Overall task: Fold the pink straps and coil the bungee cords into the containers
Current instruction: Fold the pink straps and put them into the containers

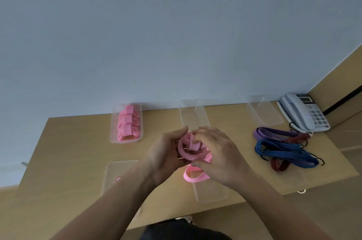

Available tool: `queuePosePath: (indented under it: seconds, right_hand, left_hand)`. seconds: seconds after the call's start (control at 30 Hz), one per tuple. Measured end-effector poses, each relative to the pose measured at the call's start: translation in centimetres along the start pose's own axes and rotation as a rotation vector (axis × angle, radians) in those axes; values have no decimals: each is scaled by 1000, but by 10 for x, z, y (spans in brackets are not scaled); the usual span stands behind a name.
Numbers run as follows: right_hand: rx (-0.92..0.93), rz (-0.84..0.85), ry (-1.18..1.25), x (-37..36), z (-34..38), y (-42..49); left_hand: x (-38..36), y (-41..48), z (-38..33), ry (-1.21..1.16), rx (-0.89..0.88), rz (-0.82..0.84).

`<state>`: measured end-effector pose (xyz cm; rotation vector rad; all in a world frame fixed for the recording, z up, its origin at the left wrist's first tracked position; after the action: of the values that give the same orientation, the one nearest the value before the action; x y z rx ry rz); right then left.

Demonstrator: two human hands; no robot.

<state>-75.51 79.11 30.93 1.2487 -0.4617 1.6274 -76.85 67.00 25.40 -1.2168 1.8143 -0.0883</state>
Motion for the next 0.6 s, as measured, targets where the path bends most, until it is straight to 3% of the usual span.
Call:
queuePosePath:
  seconds: [0.2,0.6]
  right_hand:
    - [29,79,91,-21,-46,13]
    - [104,-108,195,-37,-127,54]
  left_hand:
    - [5,43,-5,-59,37,-118]
    - [15,127,-9,129,83,-264]
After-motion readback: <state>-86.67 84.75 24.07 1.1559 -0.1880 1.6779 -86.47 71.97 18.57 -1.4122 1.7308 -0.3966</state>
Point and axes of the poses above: each hand's wrist, its own y-axis towards the middle knuckle, its own x-axis out of the back of the hand, z = x × y, the point moved 7 cm from there along y, towards the middle knuckle, and after that the axes turned 4 degrees about x, right-handed, at the moved point
